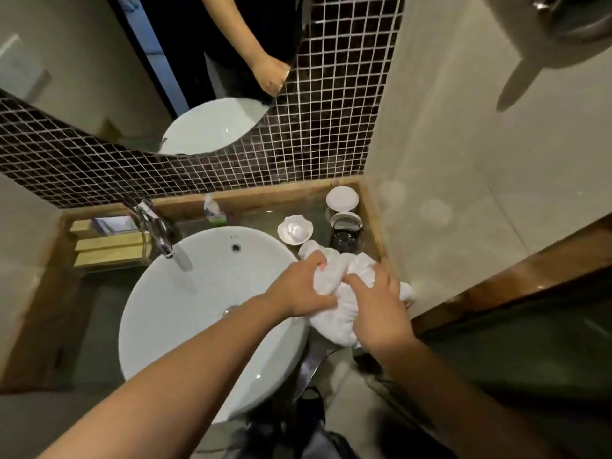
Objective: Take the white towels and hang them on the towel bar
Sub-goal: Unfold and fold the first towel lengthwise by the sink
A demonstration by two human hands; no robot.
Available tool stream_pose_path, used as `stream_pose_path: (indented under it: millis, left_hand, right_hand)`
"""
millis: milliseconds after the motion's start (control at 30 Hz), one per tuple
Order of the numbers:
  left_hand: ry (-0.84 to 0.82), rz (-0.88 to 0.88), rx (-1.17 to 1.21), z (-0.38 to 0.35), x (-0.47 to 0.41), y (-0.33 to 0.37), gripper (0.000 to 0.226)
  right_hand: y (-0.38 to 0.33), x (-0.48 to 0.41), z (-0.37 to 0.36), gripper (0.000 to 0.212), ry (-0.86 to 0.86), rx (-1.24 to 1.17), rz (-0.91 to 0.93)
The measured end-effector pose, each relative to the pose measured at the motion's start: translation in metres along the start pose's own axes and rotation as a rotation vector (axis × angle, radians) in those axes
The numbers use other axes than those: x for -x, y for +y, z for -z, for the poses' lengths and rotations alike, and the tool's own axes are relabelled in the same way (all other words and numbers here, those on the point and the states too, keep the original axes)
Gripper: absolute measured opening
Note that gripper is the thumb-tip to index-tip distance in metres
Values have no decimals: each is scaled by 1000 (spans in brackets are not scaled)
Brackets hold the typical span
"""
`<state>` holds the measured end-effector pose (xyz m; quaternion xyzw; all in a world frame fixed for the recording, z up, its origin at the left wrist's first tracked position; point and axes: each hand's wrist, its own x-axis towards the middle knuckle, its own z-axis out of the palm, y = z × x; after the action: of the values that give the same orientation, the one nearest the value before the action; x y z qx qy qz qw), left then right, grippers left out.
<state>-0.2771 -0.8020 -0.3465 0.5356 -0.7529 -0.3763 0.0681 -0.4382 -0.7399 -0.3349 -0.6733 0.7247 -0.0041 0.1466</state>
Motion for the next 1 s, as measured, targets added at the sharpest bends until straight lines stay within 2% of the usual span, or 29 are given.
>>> stream_pose_path:
  millis: [133, 233, 333, 467, 533, 600, 700, 833, 933, 1000]
  left_hand:
    - [-4, 2, 51, -25, -24, -9, 60]
    - [-11, 9, 77, -35, -40, -12, 64]
    - [-36, 26, 222, -37, -50, -19, 82]
    - [16, 165, 422, -40, -55, -25, 94]
    - [78, 206, 428, -44, -59, -25, 90]
    - [78, 175, 323, -49, -62, -25, 80]
    - [61, 144, 268, -54, -62, -27, 65]
    - [40, 182, 255, -55, -64, -27, 54]
    - [73, 208, 280, -53, -64, -26, 44]
    - [129, 243, 285, -50, -63, -25, 38]
  right_hand:
    - [12, -11, -37, 95, 7, -90, -53]
    - [21, -12, -50, 81, 35, -126, 9]
    - [25, -16, -60, 73, 21, -94, 39]
    - [39, -19, -95, 66, -77, -153, 23]
    - [49, -23, -115, 67, -111, -157, 51]
    - [53, -29, -128, 71, -154, -180, 29]
    - [42, -37, -119, 78, -198, -226, -26]
    - [32, -39, -106, 72, -268, -250, -81]
    - [22, -30, -103, 82, -176, -177, -86]
    - [17, -23, -104, 72, -87, -182, -81]
